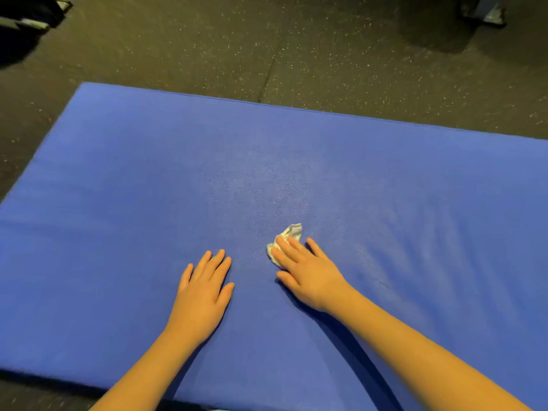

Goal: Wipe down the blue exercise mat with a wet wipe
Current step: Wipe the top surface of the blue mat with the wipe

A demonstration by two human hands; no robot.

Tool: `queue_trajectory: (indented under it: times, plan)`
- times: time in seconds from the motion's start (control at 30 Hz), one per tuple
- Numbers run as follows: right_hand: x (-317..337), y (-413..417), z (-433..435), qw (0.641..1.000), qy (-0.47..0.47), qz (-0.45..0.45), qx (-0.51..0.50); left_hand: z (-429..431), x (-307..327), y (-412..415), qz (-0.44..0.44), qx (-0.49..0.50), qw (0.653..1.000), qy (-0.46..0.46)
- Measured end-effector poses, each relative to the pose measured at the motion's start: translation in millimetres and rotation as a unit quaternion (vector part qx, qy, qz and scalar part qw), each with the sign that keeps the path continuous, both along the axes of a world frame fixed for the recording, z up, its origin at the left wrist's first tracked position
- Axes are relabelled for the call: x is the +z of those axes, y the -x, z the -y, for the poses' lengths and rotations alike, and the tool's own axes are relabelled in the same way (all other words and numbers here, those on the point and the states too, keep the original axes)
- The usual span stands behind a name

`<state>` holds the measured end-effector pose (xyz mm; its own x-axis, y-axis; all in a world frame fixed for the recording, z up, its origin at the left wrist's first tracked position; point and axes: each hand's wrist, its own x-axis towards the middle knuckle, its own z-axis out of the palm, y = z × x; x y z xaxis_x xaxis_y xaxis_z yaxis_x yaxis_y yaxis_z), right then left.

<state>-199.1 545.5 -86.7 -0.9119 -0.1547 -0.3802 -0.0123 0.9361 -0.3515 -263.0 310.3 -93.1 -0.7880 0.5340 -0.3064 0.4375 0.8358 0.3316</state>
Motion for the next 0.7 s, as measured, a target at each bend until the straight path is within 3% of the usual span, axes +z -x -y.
queue_trajectory:
  times: [0.1, 0.23, 0.37, 0.57, 0.7]
  plan:
    - [6, -7, 25, 1.0, 0.028, -0.002, -0.008, 7, 2, -8, 0.008, 0.004, 1.0, -0.005]
    - [18, -38, 45, 0.989, 0.079, 0.02, 0.123, 14, 5, -16, 0.012, 0.008, 1.0, -0.014]
    - [24, -35, 33, 0.997, 0.014, 0.019, 0.067, 21, 14, -23, 0.024, 0.003, 1.0, -0.014]
    - [52, -67, 70, 0.982, 0.122, 0.037, 0.142, 45, 24, -39, 0.025, -0.014, 0.999, -0.028]
    - [46, -65, 70, 0.991, 0.082, 0.007, 0.11, 69, 30, -48, 0.033, -0.036, 0.998, -0.027]
